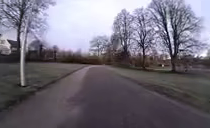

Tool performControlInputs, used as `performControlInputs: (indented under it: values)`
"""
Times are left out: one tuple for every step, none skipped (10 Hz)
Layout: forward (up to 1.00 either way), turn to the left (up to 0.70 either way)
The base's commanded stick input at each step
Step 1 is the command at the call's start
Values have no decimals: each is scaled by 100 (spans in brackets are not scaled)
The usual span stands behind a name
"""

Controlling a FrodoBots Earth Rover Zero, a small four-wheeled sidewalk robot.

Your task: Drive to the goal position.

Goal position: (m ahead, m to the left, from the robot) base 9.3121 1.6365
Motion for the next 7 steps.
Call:
performControlInputs:
  values:
    - [100, 40]
    - [100, 40]
    - [100, 0]
    - [100, 0]
    - [100, 0]
    - [100, 0]
    - [100, 0]
